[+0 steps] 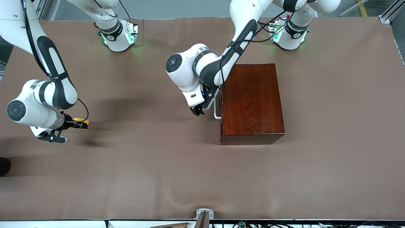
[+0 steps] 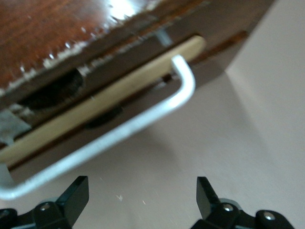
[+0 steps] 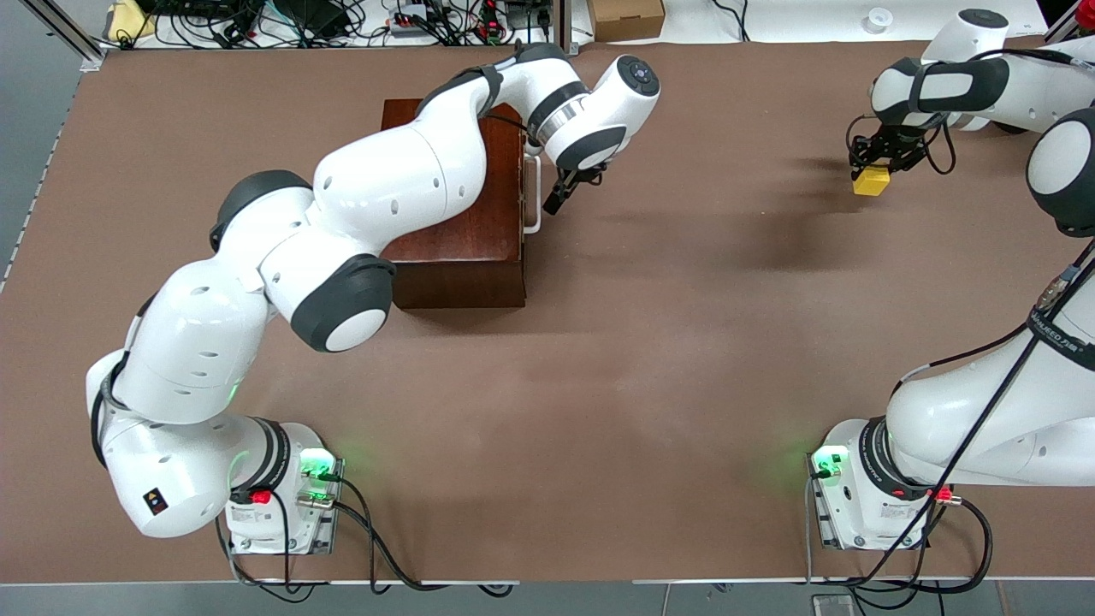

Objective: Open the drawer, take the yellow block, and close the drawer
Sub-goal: 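Lower the cube onto the table with the right gripper and open it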

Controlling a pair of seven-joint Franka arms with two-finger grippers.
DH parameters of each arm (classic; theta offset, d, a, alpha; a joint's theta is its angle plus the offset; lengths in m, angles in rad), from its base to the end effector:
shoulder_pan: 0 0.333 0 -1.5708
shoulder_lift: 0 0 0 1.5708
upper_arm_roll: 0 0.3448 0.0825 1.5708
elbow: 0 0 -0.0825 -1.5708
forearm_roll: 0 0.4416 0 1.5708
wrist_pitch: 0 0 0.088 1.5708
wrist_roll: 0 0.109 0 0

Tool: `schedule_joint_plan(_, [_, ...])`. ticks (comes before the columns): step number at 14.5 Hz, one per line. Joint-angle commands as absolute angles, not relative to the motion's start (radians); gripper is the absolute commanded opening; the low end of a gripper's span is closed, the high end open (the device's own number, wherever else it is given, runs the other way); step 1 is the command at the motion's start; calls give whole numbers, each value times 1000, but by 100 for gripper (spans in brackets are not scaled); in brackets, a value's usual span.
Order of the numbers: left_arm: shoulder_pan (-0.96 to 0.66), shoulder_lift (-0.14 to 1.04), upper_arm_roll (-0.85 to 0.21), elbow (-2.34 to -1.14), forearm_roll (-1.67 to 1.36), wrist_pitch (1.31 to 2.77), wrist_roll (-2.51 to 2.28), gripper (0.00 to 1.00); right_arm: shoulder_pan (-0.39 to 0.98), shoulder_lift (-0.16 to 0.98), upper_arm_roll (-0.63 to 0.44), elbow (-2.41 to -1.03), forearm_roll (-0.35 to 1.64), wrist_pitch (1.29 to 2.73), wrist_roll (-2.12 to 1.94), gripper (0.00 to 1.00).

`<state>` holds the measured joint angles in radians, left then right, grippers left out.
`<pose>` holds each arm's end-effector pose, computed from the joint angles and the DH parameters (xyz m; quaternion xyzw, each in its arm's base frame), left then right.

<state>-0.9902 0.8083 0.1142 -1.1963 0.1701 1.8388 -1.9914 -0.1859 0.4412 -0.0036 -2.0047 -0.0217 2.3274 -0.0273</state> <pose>0.5113 -0.6300 0.2838 -0.8614 -0.4865 -0.1101 0.0958 0.6311 -0.1214 0.2048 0.9955 -0.0729 -0.0598 0.0018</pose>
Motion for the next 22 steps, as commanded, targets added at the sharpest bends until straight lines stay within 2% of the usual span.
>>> schedule_joint_plan(1, [-991, 727, 106, -1200, 186, 1850, -1863, 100, -213, 411, 17, -2040, -43, 2342, -48, 30])
schedule_joint_plan(5, [-967, 566, 121, -1232, 193, 1839, -1625, 100, -218, 426, 17, -2060, -43, 2390, -69, 30])
schedule_joint_plan(11, [-800, 330, 115, -1362, 180, 1835, -1300, 100, -219, 442, 18, -2111, -43, 2483, -67, 30])
schedule_joint_plan(13, [-738, 253, 115, -1420, 161, 1829, -1211, 100, -221, 452, 17, -2111, -41, 2491, -67, 43])
schedule_joint_plan(14, [-701, 230, 115, -1431, 152, 1825, -1150, 100, -222, 456, 18, -2111, -41, 2490, -66, 59])
schedule_joint_plan(15, [-669, 221, 115, -1428, 137, 1821, -1106, 100, -221, 456, 18, -2111, -41, 2488, -55, 83])
schedule_joint_plan(16, [-641, 219, 117, -1422, 120, 1819, -1068, 100, -221, 457, 18, -2109, -40, 2487, -52, 100])
schedule_joint_plan(20, [-487, 170, 114, -1422, 109, 1816, -775, 100, -221, 453, 18, -2105, -40, 2474, -52, 100])
schedule_joint_plan(22, [-388, 155, 72, -1424, 54, 1809, -656, 100, -221, 443, 18, -2092, -40, 2435, -54, 100])
